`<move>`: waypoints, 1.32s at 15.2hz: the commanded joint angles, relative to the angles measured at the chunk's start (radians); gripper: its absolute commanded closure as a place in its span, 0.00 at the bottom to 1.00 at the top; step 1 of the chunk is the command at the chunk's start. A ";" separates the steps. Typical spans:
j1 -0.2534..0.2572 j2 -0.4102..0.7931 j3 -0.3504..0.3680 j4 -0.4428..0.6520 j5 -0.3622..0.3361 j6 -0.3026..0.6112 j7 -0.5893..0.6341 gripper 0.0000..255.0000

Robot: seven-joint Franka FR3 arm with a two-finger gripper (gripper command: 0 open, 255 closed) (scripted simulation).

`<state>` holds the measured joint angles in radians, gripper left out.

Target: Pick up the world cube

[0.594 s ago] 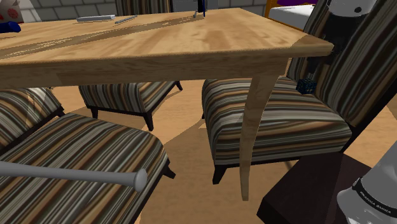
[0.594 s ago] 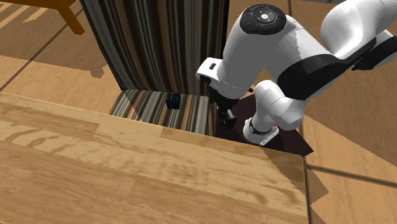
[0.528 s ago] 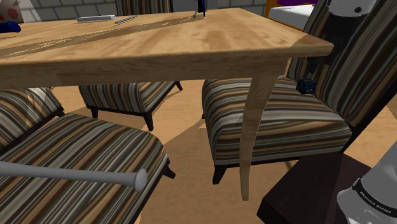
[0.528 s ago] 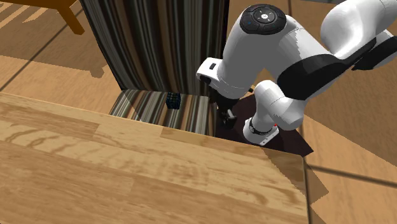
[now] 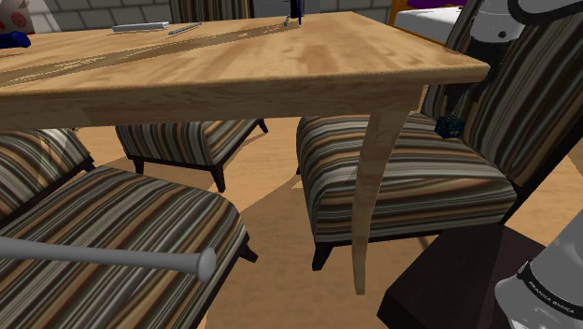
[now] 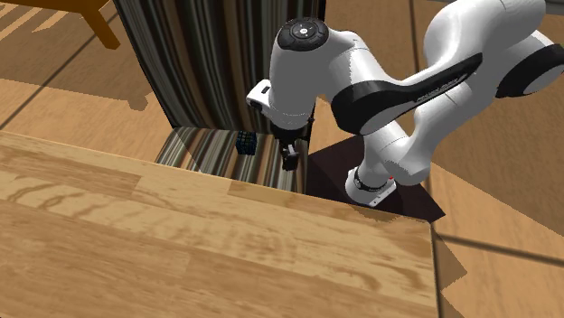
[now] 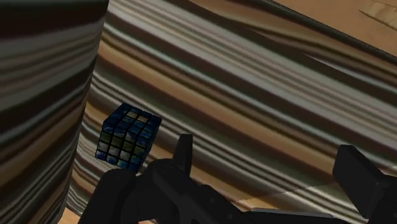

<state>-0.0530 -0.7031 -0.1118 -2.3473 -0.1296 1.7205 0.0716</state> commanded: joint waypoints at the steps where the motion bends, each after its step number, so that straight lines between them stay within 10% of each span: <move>1: -0.013 0.046 -0.036 0.002 -0.011 0.040 -0.022 0.00; 20: -0.077 0.452 -0.289 0.060 0.012 0.349 -0.214 0.00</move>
<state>-0.1302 -0.2561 -0.3989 -2.2794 -0.1181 2.0566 -0.1410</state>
